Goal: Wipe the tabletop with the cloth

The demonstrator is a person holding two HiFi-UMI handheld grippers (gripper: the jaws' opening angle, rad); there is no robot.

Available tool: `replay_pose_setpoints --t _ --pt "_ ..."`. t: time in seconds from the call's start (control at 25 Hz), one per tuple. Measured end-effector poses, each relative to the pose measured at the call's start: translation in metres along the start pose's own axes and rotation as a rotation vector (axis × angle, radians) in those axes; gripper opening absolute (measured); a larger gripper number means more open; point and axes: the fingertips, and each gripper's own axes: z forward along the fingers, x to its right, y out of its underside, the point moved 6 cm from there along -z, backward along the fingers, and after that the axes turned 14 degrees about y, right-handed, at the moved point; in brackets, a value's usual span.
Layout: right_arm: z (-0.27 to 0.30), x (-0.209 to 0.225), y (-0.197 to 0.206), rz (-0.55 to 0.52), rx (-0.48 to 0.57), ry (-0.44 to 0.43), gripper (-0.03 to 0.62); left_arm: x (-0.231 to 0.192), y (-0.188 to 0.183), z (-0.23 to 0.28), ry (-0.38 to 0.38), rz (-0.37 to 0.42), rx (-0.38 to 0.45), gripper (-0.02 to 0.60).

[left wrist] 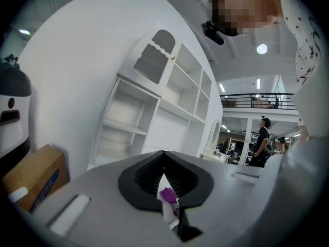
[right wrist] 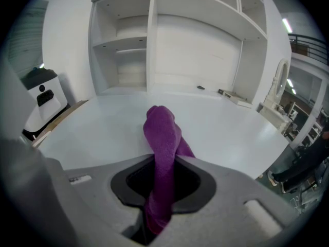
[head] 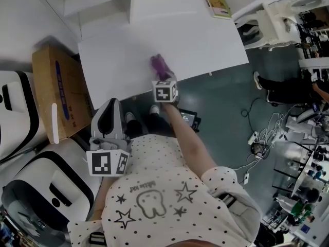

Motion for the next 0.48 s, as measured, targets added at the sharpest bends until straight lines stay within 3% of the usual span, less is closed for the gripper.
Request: replay_pose_setpoints --t 0.48 --pt "-0.007 -0.023 0.001 -0.003 0.001 -0.011 0.061 -0.012 -0.002 -0.017 -0.006 -0.005 0.012 -0.006"
